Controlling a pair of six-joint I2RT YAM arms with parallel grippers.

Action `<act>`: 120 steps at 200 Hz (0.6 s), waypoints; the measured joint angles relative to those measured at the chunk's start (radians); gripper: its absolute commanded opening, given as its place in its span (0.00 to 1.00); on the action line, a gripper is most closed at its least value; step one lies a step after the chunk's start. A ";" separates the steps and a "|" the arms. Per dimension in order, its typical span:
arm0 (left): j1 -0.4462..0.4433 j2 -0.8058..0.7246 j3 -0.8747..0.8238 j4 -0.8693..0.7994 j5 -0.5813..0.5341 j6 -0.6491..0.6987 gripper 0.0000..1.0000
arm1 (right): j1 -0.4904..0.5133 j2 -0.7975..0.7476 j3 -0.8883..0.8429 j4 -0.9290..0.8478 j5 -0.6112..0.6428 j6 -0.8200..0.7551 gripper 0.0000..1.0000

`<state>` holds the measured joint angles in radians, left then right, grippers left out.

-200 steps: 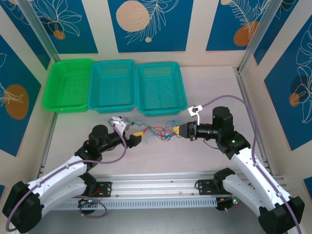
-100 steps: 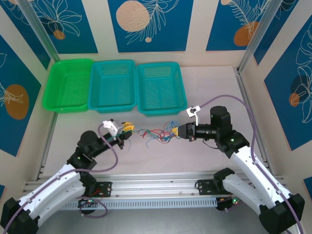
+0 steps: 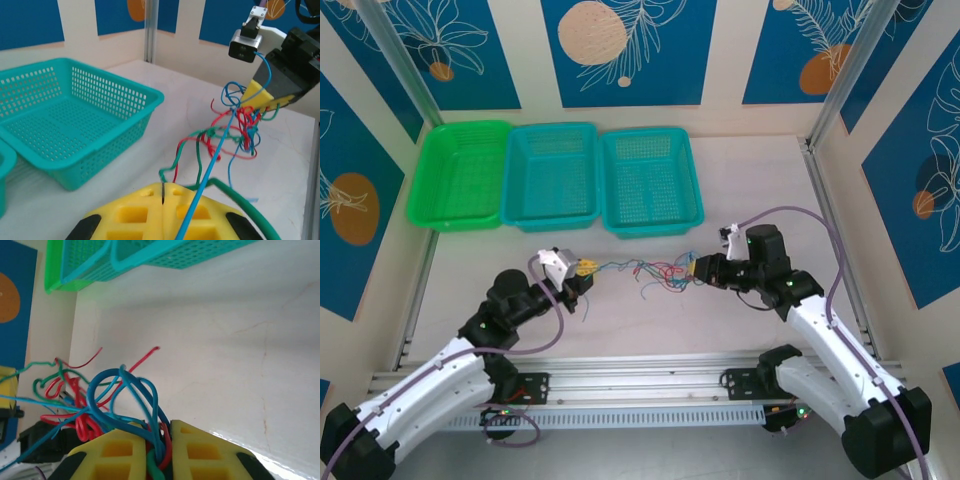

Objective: Untangle the cables

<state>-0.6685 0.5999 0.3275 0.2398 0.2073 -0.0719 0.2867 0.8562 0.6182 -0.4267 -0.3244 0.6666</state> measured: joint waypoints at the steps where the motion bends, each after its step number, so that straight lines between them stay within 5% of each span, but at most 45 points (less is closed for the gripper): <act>1: 0.000 -0.001 -0.001 -0.002 0.000 0.000 0.00 | -0.003 0.000 0.000 0.000 -0.002 0.000 0.16; 26: -0.002 -0.039 -0.014 -0.035 -0.014 -0.002 0.00 | -0.116 0.003 -0.031 -0.002 -0.084 0.041 0.19; 37: 0.003 -0.062 -0.016 -0.040 -0.062 -0.010 0.00 | -0.177 0.009 -0.043 -0.023 -0.010 0.056 0.20; 57: 0.026 -0.109 -0.016 -0.005 -0.139 -0.030 0.00 | -0.252 0.042 -0.079 -0.057 0.123 0.050 0.42; 74: 0.027 -0.097 -0.016 0.046 -0.140 -0.053 0.00 | -0.172 0.048 -0.104 -0.047 0.122 0.011 0.53; 120: 0.027 0.076 -0.057 0.089 -0.143 -0.123 0.00 | 0.119 0.043 -0.103 0.021 0.151 -0.058 0.54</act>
<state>-0.6415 0.6758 0.2703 0.3283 0.0643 -0.1951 0.4053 0.8989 0.5148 -0.4061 -0.1738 0.6083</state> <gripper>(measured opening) 0.058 0.536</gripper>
